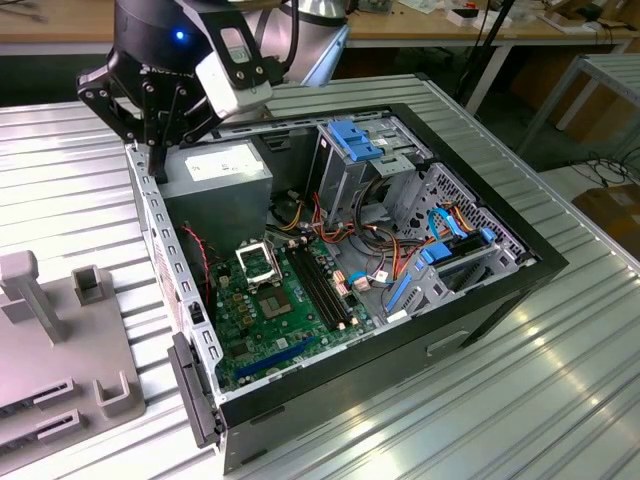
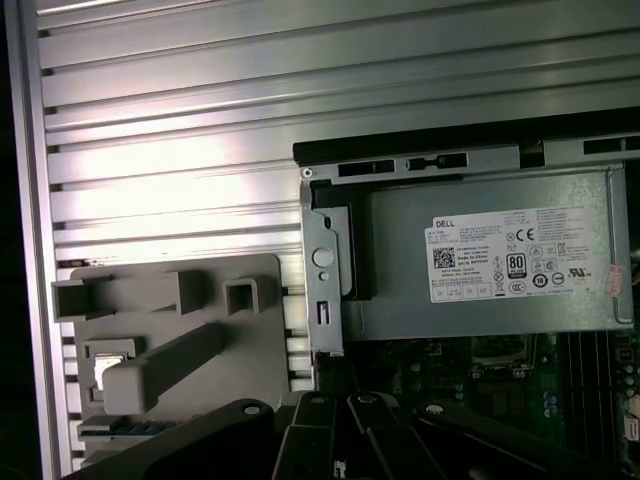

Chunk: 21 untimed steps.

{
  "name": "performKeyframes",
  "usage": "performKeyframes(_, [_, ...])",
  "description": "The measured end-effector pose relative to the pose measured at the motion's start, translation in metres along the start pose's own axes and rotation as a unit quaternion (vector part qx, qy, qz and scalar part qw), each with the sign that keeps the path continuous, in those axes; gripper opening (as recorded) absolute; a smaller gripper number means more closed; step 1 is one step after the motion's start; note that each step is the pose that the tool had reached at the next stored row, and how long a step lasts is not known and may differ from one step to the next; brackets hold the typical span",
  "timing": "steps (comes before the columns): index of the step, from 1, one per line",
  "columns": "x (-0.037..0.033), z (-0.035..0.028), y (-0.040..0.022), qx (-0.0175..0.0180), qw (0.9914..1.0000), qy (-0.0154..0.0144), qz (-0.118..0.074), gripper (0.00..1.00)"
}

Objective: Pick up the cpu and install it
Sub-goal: 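Reach for the cpu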

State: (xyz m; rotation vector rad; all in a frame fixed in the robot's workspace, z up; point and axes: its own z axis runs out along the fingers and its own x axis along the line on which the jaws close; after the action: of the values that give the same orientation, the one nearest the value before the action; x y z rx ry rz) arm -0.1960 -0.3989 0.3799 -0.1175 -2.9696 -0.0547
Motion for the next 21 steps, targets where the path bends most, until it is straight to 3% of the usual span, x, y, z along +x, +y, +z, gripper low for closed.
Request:
performKeyframes(6, [0.0049,0.0017,-0.0004,0.0004,0.99998,0.006,0.0,0.11])
performKeyframes(21, [0.013,0.0044,-0.0012,0.0011,0.99989,0.0149,0.001,0.11])
